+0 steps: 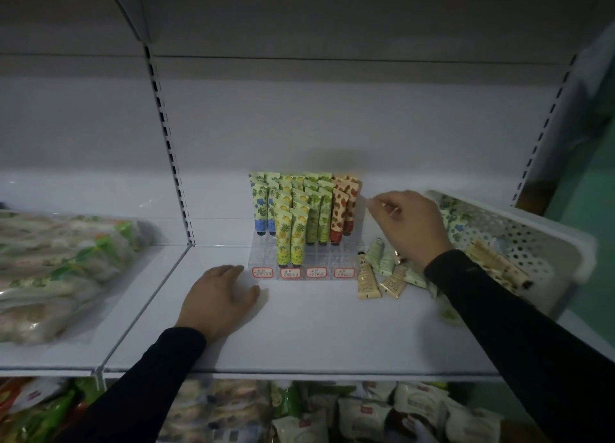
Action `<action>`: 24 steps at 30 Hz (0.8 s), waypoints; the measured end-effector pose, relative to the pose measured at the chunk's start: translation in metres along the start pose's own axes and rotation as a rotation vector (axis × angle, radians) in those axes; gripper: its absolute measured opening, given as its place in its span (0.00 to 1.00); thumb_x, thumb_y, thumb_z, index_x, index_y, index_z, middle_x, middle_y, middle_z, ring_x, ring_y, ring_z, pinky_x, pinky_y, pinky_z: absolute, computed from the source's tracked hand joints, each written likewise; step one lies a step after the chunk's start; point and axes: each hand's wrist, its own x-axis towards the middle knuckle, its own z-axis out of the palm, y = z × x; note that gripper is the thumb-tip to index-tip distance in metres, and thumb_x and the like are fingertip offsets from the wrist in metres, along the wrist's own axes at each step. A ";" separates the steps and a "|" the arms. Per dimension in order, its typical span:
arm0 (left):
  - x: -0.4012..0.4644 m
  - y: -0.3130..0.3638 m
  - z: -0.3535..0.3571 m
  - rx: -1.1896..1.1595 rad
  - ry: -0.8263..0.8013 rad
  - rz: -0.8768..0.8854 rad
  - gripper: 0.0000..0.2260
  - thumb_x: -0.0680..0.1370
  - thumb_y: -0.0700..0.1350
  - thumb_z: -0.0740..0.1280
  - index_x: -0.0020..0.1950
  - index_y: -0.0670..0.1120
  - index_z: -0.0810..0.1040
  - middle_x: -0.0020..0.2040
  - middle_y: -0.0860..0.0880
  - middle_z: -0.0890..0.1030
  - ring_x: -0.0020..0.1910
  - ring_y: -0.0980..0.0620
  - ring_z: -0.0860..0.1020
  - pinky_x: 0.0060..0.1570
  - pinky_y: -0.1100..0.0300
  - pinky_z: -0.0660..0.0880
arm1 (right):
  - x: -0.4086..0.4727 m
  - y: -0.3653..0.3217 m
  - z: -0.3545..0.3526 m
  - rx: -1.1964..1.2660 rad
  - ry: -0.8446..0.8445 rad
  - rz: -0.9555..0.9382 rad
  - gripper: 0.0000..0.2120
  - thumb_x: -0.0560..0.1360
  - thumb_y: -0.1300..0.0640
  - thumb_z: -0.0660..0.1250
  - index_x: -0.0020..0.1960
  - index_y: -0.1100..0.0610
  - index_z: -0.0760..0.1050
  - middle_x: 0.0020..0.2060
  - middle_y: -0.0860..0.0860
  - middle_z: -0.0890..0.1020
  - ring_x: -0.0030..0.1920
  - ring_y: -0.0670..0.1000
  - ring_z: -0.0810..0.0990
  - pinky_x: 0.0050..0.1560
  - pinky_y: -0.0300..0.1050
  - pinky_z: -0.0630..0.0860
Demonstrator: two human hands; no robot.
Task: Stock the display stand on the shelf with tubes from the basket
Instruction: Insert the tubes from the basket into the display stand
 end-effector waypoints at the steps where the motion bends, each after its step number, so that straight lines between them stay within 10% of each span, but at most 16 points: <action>1: -0.003 0.001 -0.001 0.001 0.006 0.021 0.37 0.68 0.69 0.52 0.59 0.44 0.80 0.56 0.45 0.82 0.58 0.45 0.77 0.58 0.55 0.71 | -0.009 0.008 -0.005 -0.013 -0.033 0.011 0.14 0.79 0.46 0.63 0.55 0.54 0.81 0.46 0.51 0.81 0.43 0.47 0.78 0.46 0.41 0.72; 12: -0.022 0.104 0.008 -0.091 -0.160 0.327 0.29 0.77 0.63 0.59 0.73 0.50 0.70 0.71 0.51 0.73 0.70 0.52 0.69 0.66 0.62 0.62 | -0.077 0.085 -0.029 -0.092 -0.242 0.137 0.20 0.77 0.49 0.66 0.66 0.56 0.75 0.62 0.55 0.75 0.62 0.53 0.73 0.60 0.39 0.66; 21: 0.010 0.211 0.060 -0.166 -0.304 0.443 0.18 0.79 0.55 0.62 0.63 0.45 0.75 0.58 0.43 0.78 0.59 0.44 0.74 0.50 0.60 0.67 | -0.094 0.127 -0.019 -0.435 -0.207 0.222 0.36 0.69 0.28 0.55 0.63 0.54 0.76 0.54 0.62 0.78 0.57 0.64 0.76 0.59 0.58 0.73; 24: 0.027 0.231 0.075 -0.161 -0.348 0.414 0.28 0.74 0.60 0.57 0.69 0.46 0.71 0.63 0.43 0.76 0.64 0.43 0.71 0.59 0.56 0.68 | -0.095 0.134 -0.009 -0.410 -0.200 0.225 0.33 0.69 0.31 0.57 0.56 0.56 0.81 0.50 0.64 0.80 0.51 0.66 0.79 0.52 0.61 0.75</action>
